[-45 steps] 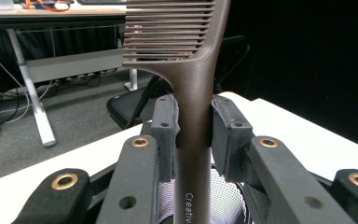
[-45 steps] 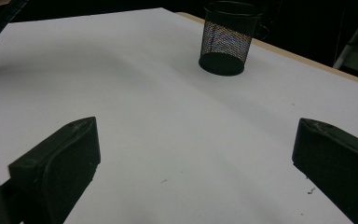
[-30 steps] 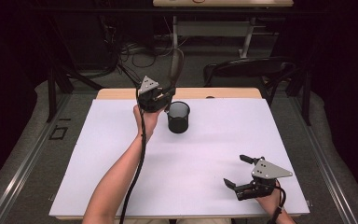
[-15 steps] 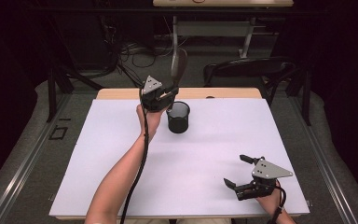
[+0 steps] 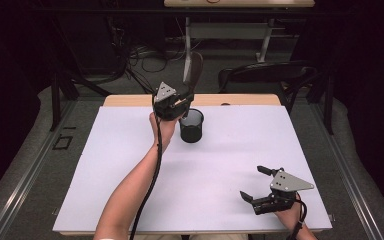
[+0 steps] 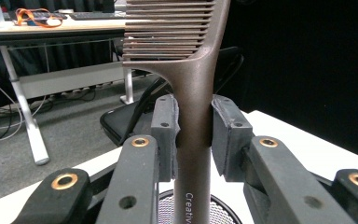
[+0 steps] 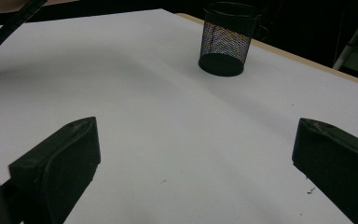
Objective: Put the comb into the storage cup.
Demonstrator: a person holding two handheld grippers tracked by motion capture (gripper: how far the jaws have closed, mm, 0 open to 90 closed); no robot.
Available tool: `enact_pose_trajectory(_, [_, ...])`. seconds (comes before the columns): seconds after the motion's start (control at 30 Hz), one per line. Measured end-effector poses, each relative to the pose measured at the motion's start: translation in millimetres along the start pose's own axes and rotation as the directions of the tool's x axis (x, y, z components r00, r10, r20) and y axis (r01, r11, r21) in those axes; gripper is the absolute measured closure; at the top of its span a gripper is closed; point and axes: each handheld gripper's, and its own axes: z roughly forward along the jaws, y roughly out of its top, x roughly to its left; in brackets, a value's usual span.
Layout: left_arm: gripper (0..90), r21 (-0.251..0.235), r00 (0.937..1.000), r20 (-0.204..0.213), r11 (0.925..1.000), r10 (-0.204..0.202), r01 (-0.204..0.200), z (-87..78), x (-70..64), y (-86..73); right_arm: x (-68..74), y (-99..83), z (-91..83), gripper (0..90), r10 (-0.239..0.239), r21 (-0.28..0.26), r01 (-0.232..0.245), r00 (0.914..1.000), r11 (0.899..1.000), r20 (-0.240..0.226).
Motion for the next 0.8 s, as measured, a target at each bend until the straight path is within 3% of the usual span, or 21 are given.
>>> enact_pose_trajectory(0.8, [72.6, -0.014, 0.9999, 0.01, 0.9998, -0.011, 0.011, 8.8, -0.1, -8.1, 0.0, 0.1, -0.2, 0.7, -0.002, -0.002, 0.002, 1.0, 1.0, 0.0])
